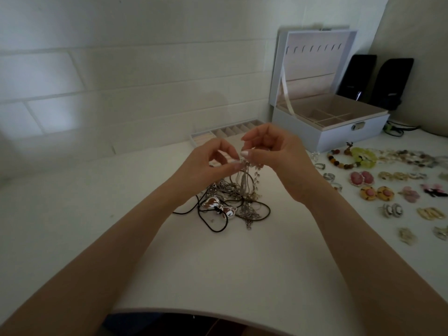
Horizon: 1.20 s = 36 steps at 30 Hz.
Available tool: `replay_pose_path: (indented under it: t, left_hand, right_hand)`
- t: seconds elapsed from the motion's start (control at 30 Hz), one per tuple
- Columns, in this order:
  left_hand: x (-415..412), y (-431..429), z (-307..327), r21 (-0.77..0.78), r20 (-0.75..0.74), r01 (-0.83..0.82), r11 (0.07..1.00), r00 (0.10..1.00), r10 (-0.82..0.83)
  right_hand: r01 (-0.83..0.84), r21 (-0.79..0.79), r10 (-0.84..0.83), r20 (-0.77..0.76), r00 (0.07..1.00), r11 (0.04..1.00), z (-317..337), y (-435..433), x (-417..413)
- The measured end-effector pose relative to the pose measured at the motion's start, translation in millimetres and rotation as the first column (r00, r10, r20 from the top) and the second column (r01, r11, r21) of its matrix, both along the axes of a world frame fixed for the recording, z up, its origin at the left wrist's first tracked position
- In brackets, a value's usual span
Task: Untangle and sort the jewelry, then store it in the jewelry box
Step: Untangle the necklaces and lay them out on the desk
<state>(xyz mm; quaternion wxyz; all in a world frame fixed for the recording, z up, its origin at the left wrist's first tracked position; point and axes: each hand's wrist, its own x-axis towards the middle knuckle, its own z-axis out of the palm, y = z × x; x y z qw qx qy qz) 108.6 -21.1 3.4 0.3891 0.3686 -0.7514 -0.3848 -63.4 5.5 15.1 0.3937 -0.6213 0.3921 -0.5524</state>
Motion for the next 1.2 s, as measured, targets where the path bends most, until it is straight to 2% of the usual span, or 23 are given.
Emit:
replay_pose_path:
  t: [0.13,0.23,0.37,0.5,0.6,0.67,0.8,0.9,1.03,1.2]
  left_hand:
    - [-1.5,3.7,1.4,0.107,-0.069,0.081,0.991,0.995,-0.074]
    - [-3.7,5.6,1.3,0.125,-0.095,0.097,0.988,0.992,-0.085]
    - [-2.4,5.5,5.6,0.071,-0.16,0.036,0.997,0.987,-0.024]
    - [-2.6,5.9,7.7,0.031,-0.226,-0.03,0.999,0.973,0.036]
    - [-2.6,5.2,6.4,-0.003,-0.207,-0.055,0.998,0.977,0.053]
    - [-2.0,5.8,7.0,-0.03,-0.19,-0.036,0.999,0.981,0.029]
    - [-1.0,7.7,9.4,-0.04,-0.177,0.012,0.999,0.984,-0.019]
    - [0.3,5.3,8.4,-0.042,-0.195,-0.021,0.999,0.981,0.012]
    - [1.9,1.0,4.8,-0.083,-0.182,-0.085,0.993,0.981,0.068]
    - [0.8,-0.9,2.2,-0.113,-0.158,-0.101,0.989,0.984,0.082]
  right_hand:
    - [-0.028,-0.017,0.029,0.046,0.999,0.999,-0.3,-1.0,-1.1]
    - [-0.026,-0.027,0.027,0.045,0.999,0.999,-1.0,-2.1,-1.9]
    - [-0.001,0.004,0.001,0.019,1.0,1.0,-0.8,-2.2,-2.5]
    - [-0.055,0.106,0.053,0.025,0.998,0.993,-0.4,-2.4,-2.9]
    - [-0.096,0.141,0.107,-0.069,0.992,0.985,-0.4,-1.1,-2.2]
    - [-0.047,0.115,0.062,-0.131,0.989,0.992,-0.8,-0.5,-1.2]
    - [0.04,0.038,-0.035,-0.142,0.989,0.998,-1.9,-0.5,0.7]
    - [0.036,0.079,-0.028,-0.103,0.994,0.996,-2.0,-2.0,-0.7]
    - [-0.062,0.159,0.067,-0.025,0.997,0.985,0.3,-0.8,-1.0]
    - [0.01,0.225,-0.026,0.066,0.998,0.974,-2.5,-3.2,0.2]
